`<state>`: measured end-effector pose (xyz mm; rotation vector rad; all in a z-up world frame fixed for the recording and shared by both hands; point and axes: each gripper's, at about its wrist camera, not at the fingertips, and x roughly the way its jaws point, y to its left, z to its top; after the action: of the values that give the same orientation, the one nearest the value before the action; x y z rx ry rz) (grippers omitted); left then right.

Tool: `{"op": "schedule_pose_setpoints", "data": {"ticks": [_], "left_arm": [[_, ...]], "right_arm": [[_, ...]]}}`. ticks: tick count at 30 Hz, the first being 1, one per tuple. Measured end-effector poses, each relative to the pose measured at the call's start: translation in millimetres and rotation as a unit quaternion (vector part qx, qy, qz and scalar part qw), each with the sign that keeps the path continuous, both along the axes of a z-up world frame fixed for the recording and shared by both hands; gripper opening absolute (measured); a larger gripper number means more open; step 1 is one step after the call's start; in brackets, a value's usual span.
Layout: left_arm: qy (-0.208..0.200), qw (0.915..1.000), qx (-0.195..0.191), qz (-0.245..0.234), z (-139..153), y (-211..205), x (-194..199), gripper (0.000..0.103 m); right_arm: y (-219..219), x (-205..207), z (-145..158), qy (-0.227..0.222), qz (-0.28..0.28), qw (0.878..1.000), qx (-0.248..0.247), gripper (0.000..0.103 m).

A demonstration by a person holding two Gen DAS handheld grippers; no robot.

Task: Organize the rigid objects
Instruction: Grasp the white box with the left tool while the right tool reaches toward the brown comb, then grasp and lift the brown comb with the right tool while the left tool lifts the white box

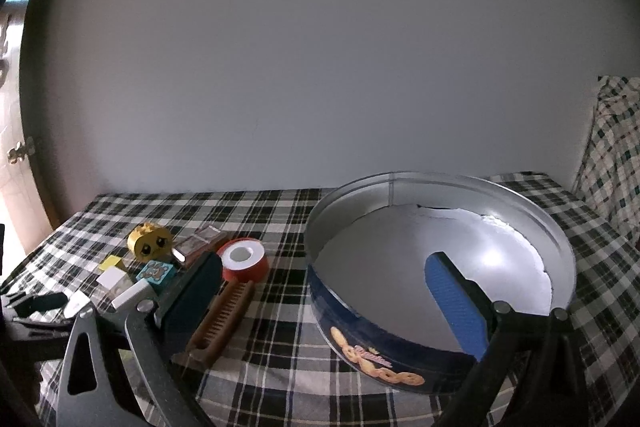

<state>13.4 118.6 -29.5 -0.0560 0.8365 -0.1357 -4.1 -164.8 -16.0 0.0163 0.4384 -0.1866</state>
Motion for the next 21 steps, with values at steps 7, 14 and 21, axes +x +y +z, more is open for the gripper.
{"op": "schedule_pose_setpoints", "data": {"ticks": [7,14,21], "left_arm": [[0.042,0.9983,0.001,0.041,-18.2,20.5,15.4,0.083],[0.031,0.9978,-0.031,0.049,-16.0,22.1,13.6,0.081],[0.028,0.9968,-0.049,0.058,-14.9,28.1,13.9,0.081]], "right_arm": [[13.8,5.8,-7.7,0.029,0.064,0.998,0.007,0.102],[45.9,15.7,-25.1,0.078,0.134,0.988,-0.015,0.080],[48.2,56.4,-46.9,0.158,0.107,0.981,0.034,0.063]]}}
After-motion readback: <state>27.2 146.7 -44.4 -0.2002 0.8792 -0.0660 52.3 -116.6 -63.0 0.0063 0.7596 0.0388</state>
